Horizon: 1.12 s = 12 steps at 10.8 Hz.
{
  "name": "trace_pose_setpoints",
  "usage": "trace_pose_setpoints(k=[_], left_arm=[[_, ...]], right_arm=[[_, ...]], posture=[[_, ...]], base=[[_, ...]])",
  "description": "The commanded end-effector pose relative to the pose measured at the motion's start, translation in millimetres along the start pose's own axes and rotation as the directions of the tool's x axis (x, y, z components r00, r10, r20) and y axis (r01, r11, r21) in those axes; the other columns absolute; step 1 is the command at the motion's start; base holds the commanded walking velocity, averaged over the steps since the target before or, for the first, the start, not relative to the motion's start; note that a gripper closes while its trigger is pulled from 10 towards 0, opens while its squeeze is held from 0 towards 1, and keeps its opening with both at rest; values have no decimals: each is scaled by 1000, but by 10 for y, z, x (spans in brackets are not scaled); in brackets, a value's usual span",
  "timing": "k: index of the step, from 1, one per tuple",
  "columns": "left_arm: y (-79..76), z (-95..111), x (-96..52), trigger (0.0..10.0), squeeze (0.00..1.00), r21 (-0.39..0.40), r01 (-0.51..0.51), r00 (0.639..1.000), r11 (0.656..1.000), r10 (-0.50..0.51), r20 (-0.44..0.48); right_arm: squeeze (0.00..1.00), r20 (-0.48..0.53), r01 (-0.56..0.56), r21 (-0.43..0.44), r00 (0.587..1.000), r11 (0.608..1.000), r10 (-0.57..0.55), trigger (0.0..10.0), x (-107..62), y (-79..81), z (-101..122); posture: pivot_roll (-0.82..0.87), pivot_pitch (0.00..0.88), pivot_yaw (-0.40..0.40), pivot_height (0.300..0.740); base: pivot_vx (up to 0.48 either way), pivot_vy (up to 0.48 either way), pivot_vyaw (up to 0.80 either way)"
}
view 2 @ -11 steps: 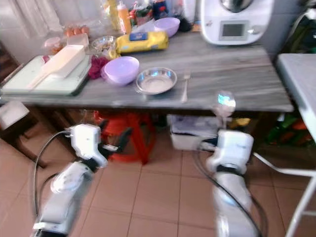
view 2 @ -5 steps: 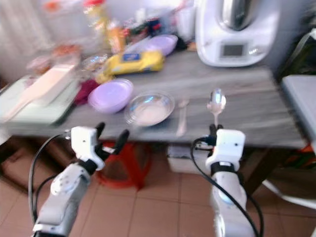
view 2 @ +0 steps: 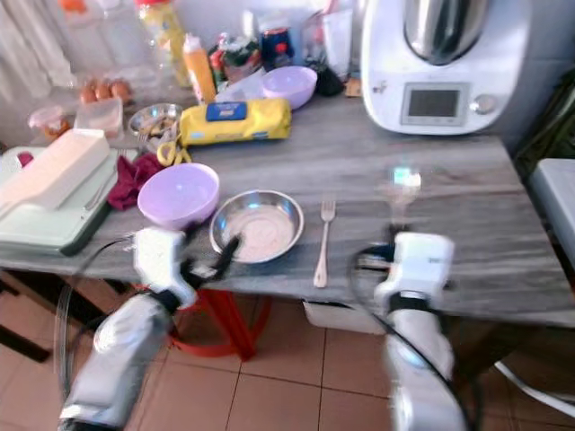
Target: Setting the table
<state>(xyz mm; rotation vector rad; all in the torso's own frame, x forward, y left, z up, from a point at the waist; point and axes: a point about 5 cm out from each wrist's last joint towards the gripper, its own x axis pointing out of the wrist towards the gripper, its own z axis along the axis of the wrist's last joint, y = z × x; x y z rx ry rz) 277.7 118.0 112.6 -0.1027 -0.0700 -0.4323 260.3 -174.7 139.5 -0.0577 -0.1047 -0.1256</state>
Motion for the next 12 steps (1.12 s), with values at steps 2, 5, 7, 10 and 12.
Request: trace_pose_setpoints(k=[2, 5, 7, 10, 12], left_arm=[[25, 9, -105, 10000, 0, 30, 28, 1000, 999, -27, -12], [58, -25, -207, 10000, 0, 39, 103, 993, 994, -101, -56], [54, -77, -345, 10000, 0, 49, 219, 970, 974, -212, -118], [56, -109, -412, 10000, 0, 65, 275, 953, 959, -263, -152], [19, -124, -412, 10000, 0, 65, 294, 947, 953, -282, -155]], right_arm=[[0, 2, 16, 2, 1000, 1000, -16, 10000, -15, -22, 2], [0, -18, 46, 44, 999, 998, -45, 10000, 7, -70, 8], [0, -44, 33, 54, 999, 998, -31, 10000, 83, -60, 30], [0, -139, 59, 127, 990, 990, -41, 10000, 217, -59, -16], [0, -197, 41, 165, 980, 986, -8, 10000, 209, 23, -73]], posture=[[-105, 83, 110, 740], [-105, 85, 108, 740], [-108, 92, 109, 740], [-110, 95, 107, 740], [-105, 93, 106, 740]], base=[[0, 0, 0], [0, 0, 0], [0, 0, 0], [0, 0, 0], [0, 0, 0]])
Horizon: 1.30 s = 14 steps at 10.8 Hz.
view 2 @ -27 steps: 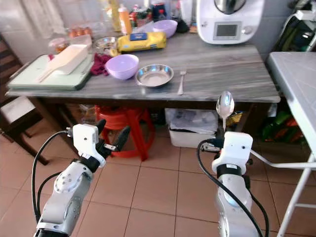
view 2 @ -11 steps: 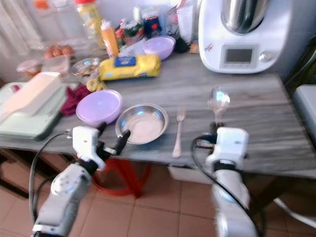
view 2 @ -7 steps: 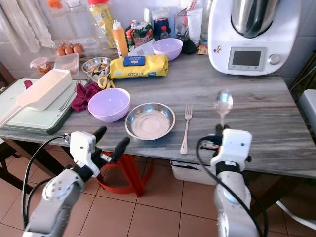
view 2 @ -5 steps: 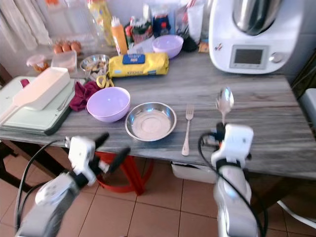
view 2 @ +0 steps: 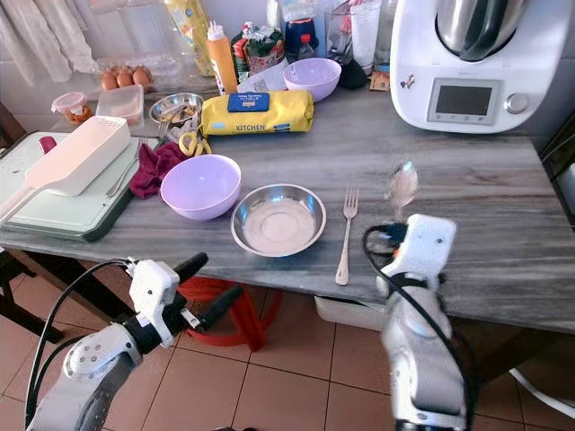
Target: Setting the table
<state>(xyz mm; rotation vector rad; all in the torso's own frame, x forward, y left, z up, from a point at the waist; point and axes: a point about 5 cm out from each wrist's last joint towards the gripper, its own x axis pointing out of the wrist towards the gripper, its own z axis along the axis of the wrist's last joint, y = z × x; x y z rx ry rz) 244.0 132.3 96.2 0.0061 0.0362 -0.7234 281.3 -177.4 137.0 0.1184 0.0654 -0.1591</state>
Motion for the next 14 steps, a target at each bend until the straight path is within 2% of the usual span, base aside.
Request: trace_pose_setpoints(k=[1, 6, 8, 11, 14], left_arm=[[2, -8, -39, 10000, 0, 15, 6, 1000, 1000, -6, -13], [-15, -41, -36, 10000, 0, 6, 19, 1000, 1000, -18, -22], [-42, -33, -17, 10000, 0, 4, 26, 999, 1000, -26, -20], [-56, -25, -15, 10000, 0, 3, 33, 999, 999, -33, -21], [-63, -18, -25, 10000, 0, 2, 29, 999, 1000, -29, -20]], right_arm=[[0, -35, -19, 13, 999, 1000, 19, 10000, -8, 45, -61], [0, -116, 5, 69, 993, 998, 3, 10000, -12, 41, -161], [0, -144, 10, 118, 990, 993, 8, 10000, 11, 66, -196], [0, -146, -2, 129, 989, 992, 21, 10000, 55, 145, -191], [0, -160, 32, 135, 987, 990, -10, 10000, 84, 93, -213]], posture=[[-105, 92, 106, 740], [-106, 99, 112, 740], [-105, 101, 114, 740], [-103, 105, 115, 740], [-98, 108, 113, 740]], base=[[0, 0, 0], [0, 0, 0], [0, 0, 0], [0, 0, 0], [0, 0, 0]])
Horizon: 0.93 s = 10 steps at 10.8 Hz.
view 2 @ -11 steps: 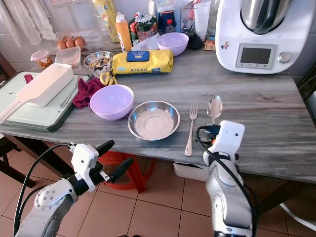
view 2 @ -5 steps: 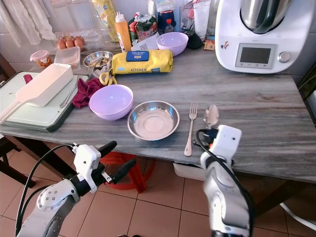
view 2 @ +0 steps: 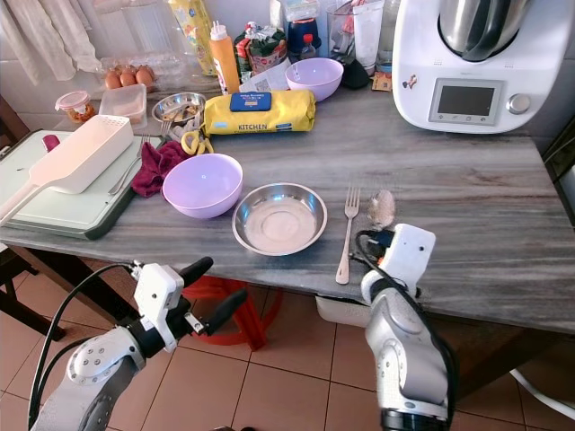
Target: Setting the table
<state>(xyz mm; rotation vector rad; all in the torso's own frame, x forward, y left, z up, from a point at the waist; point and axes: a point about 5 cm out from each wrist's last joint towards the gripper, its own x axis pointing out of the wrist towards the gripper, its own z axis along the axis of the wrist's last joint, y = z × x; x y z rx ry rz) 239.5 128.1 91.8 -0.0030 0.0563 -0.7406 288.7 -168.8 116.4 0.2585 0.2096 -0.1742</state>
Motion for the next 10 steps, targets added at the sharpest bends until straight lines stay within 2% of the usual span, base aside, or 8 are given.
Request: trace_pose_setpoints(k=[1, 10], left_arm=[[-5, 26, -21, 10000, 0, 18, 12, 1000, 1000, -12, -6], [-8, -86, -27, 10000, 0, 10, 9, 1000, 1000, -9, -24]], right_arm=[[0, -6, 6, 7, 1000, 1000, -6, 10000, 10, 10, -6], [0, -15, -20, 8, 1000, 1000, 20, 10000, 102, 63, -28]], posture=[[-99, 108, 113, 740], [-93, 109, 113, 740]], base=[[0, 0, 0], [0, 0, 0]])
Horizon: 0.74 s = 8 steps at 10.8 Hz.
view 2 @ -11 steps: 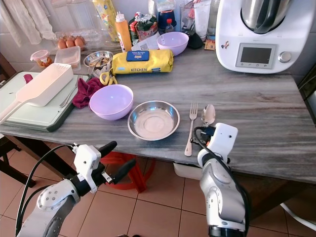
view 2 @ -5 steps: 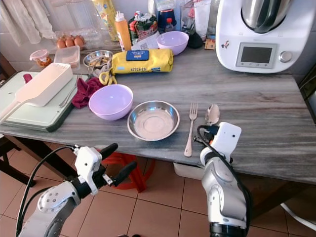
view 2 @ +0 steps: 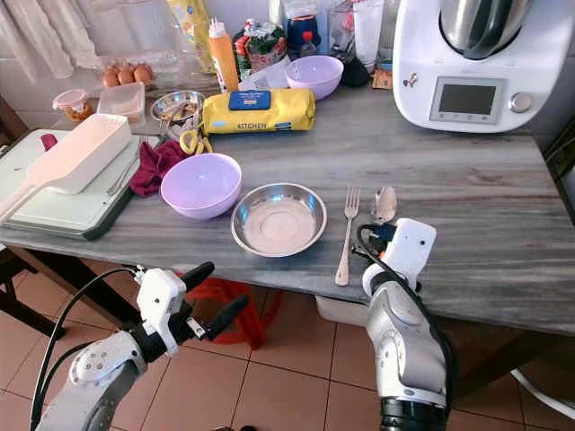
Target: Setting the table
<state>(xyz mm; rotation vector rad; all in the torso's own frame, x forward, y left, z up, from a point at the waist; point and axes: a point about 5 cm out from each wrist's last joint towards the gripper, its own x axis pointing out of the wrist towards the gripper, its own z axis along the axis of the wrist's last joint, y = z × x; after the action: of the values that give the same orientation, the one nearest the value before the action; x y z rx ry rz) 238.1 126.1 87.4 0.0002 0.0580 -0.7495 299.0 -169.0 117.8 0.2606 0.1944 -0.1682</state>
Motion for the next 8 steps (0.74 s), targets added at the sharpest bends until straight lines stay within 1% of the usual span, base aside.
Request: trace_pose_setpoints(k=[1, 2, 5, 8], left_arm=[[13, -54, -34, 10000, 0, 8, 0, 1000, 1000, 0, -22], [20, -71, -32, 10000, 0, 8, 0, 1000, 1000, 0, -23], [49, -100, -34, 10000, 0, 1, 4, 1000, 1000, -4, -13], [34, -97, -13, 10000, 0, -39, 26, 999, 999, -25, 22]], right_arm=[[0, -31, -19, 4, 999, 1000, 19, 10000, 9, 50, -64], [1000, -39, -29, 12, 999, 1000, 29, 10000, 3, 53, -88], [1000, -44, -18, 4, 999, 1000, 19, 10000, -2, 31, -118], [1000, -43, -13, 0, 999, 1000, 13, 10000, -1, 2, -116]], posture=[[-93, 109, 112, 740], [-93, 106, 111, 740], [-94, 104, 112, 740], [-94, 102, 109, 740]], base=[[0, 0, 0], [0, 0, 0], [0, 0, 0], [0, 0, 0]])
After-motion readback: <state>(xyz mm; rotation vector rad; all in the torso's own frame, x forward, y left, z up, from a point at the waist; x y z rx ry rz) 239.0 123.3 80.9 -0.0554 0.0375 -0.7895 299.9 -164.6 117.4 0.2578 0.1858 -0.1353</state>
